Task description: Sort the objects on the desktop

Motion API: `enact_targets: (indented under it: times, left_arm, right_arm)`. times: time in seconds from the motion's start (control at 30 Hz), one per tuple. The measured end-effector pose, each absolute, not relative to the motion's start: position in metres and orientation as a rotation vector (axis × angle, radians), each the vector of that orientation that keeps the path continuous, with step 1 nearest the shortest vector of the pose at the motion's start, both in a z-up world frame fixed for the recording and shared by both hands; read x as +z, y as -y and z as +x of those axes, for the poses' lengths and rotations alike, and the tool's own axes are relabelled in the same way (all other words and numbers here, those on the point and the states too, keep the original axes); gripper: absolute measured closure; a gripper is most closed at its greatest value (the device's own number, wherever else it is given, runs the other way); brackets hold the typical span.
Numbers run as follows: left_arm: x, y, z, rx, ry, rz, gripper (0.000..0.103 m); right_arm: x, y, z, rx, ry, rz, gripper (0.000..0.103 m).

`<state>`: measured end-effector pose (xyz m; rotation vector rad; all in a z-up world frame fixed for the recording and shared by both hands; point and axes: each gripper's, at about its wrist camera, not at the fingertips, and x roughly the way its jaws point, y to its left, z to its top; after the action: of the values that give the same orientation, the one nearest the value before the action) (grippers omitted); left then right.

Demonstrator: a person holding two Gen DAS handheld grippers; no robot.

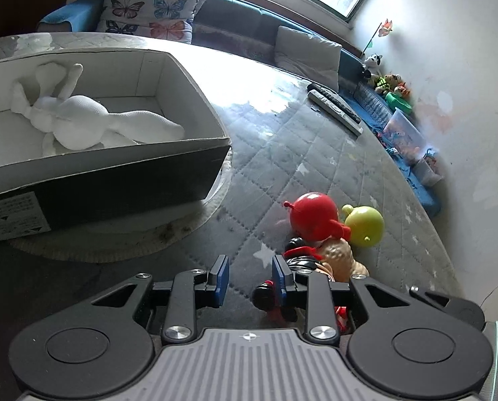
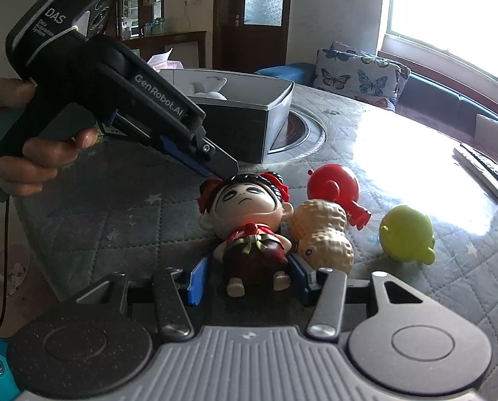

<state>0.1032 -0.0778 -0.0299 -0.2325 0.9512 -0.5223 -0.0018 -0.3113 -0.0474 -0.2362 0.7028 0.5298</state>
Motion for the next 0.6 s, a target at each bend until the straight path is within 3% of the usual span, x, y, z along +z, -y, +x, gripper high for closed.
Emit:
enact_targets:
  times: [0.3,0.6]
  left_arm:
    - [-0.040,0.080,0.123,-0.544,-0.993,-0.295,0.071]
    - [-0.046,0.067,0.113,-0.560,-0.999,-0.330,0.071]
  right_arm:
    - [-0.050,0.314,0.000,0.520,-0.703,-0.214,0.061]
    - [-0.054,0.316,0.000,0.541,-0.708,-0.228,0.061]
